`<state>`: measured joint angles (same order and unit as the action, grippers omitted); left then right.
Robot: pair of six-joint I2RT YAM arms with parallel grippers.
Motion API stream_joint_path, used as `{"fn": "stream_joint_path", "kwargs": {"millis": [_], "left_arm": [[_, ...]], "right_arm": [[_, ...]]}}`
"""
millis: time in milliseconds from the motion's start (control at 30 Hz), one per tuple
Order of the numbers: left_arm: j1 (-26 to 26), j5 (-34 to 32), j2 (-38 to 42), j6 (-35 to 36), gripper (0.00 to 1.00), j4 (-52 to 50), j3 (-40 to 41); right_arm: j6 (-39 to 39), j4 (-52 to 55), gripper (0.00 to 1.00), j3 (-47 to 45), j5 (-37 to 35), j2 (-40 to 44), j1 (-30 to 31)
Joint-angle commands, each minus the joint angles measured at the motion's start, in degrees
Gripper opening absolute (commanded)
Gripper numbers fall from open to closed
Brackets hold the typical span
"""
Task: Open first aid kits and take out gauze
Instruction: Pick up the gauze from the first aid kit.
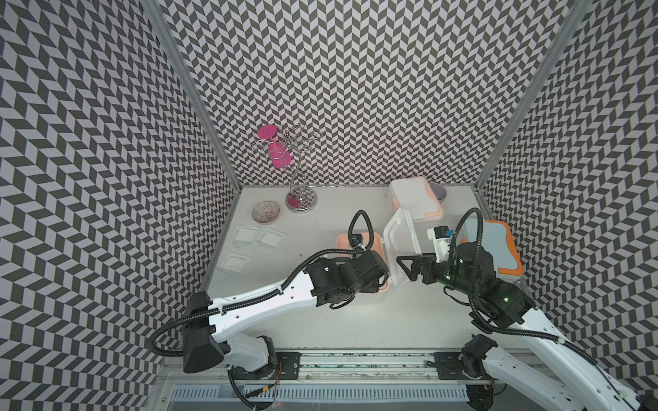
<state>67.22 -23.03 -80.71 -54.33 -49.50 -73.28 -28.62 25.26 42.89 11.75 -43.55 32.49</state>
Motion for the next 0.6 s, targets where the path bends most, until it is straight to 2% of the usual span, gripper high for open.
{"fn": "stream_joint_path", "kwargs": {"millis": [0, 167, 400, 567], "left_arm": [[0.6, -3.1, -1.5, -1.2, 0.59, -2.6, -1.3], [0.6, -3.7, -3.6, -1.0, 0.48, -1.9, -0.6], [-0.5, -3.4, -6.2, -0.8, 0.43, -0.8, -0.2], [-1.7, -1.7, -7.3, 0.0, 0.3, 0.9, 0.8]], "right_arm": [[-0.4, -3.2, 0.97, -0.8, -0.4, 1.2, -0.1], [-0.5, -2.8, 0.97, -1.1, -0.4, 2.0, 0.0], [-0.5, -2.5, 0.97, -1.0, -0.3, 2.7, 0.0], [-0.6, -2.5, 0.97, -1.1, -0.2, 3.0, 0.0]]}}
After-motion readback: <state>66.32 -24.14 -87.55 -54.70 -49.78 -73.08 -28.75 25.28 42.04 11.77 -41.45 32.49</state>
